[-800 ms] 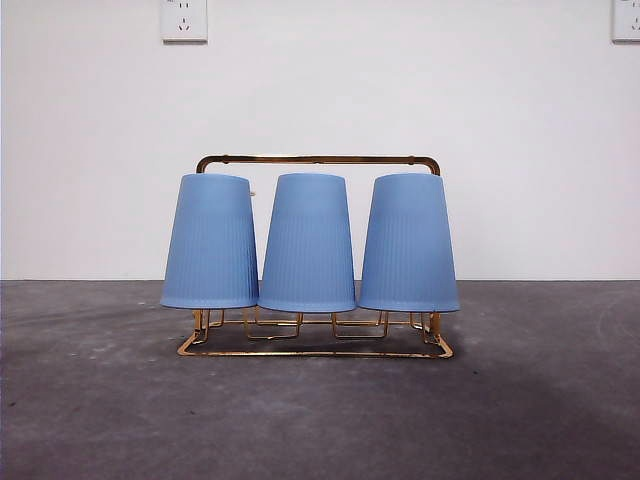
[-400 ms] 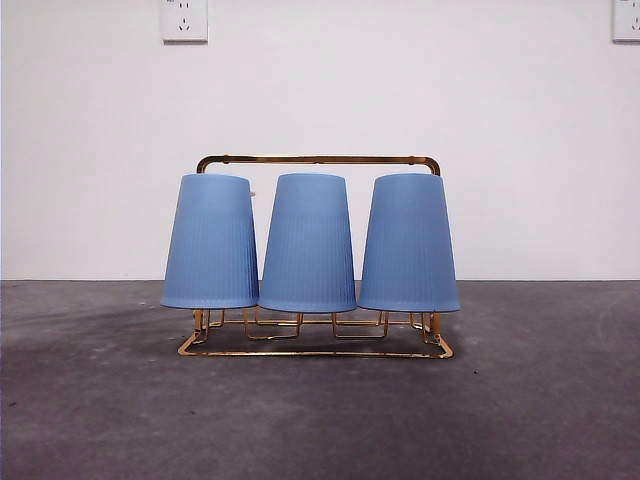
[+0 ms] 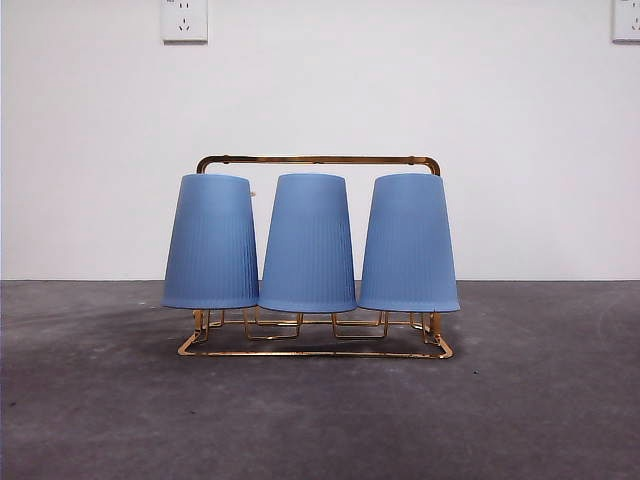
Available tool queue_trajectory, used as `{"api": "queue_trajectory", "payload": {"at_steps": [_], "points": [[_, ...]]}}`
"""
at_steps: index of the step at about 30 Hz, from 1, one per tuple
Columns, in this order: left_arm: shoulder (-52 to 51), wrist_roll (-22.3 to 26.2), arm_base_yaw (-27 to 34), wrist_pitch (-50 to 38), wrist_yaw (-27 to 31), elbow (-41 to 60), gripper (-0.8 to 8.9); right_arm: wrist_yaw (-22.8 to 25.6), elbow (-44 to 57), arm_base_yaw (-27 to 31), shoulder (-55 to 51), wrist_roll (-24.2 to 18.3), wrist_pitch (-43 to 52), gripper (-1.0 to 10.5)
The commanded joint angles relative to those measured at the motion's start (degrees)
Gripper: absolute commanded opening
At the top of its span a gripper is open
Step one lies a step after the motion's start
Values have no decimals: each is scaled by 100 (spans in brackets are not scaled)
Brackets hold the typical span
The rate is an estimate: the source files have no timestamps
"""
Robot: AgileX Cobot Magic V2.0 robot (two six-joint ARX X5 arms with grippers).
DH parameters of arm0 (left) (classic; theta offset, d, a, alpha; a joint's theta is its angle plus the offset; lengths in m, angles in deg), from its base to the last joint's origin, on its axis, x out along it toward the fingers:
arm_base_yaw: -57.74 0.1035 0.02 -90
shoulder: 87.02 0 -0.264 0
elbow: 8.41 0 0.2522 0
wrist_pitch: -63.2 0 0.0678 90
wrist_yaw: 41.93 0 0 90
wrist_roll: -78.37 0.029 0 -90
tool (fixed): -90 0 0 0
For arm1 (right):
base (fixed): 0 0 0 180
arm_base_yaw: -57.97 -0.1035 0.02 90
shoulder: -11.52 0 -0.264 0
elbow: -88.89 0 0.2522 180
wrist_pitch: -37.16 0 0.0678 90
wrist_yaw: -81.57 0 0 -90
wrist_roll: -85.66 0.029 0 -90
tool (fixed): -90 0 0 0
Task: The left arm pick up the left cup on cup holder and place it on desk, then the right arm insert the right cup into the first cup, and then the left arm insert the mid cup into the first cup
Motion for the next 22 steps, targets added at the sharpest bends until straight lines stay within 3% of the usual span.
{"api": "queue_trajectory", "payload": {"at_steps": [1,3,8,12,22], "points": [[57,225,-48,-33,-37,-114,46,0,-98,-31,11,-101,48,13],[59,223,-48,-28,-35,-114,117,0,-98,-28,2,-101,50,60],[59,225,-48,-74,-33,-114,384,0,-98,-28,13,-24,52,413],[59,221,-48,-205,-35,-114,571,13,-98,-28,13,98,52,562],[55,184,-61,-286,-35,-114,595,28,-107,-55,361,575,302,566]]}}
